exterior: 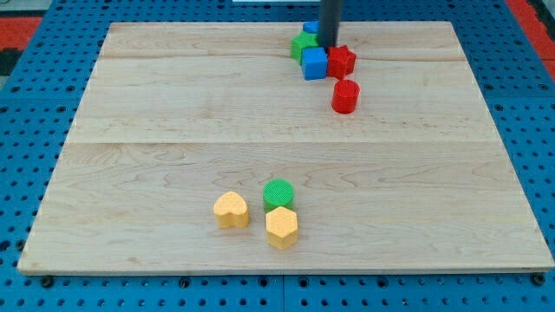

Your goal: Place the blue cube in between the red star and red circle

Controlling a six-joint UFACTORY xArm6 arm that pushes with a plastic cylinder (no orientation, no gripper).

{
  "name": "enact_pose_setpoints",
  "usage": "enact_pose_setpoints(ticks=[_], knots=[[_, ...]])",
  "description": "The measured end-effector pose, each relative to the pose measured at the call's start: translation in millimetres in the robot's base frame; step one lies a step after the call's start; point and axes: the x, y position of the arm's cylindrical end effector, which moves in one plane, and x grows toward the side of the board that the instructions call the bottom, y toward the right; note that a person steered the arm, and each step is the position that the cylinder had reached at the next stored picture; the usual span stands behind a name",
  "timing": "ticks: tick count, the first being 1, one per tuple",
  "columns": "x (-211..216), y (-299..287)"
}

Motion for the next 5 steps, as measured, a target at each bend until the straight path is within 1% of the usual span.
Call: enact_pose_setpoints(ticks=[1, 2, 3, 4, 5], knots=[[0.7, -25.7], [22.9, -19.5], [35.8, -12.0], [55.7, -21.2], [84.8, -19.0]])
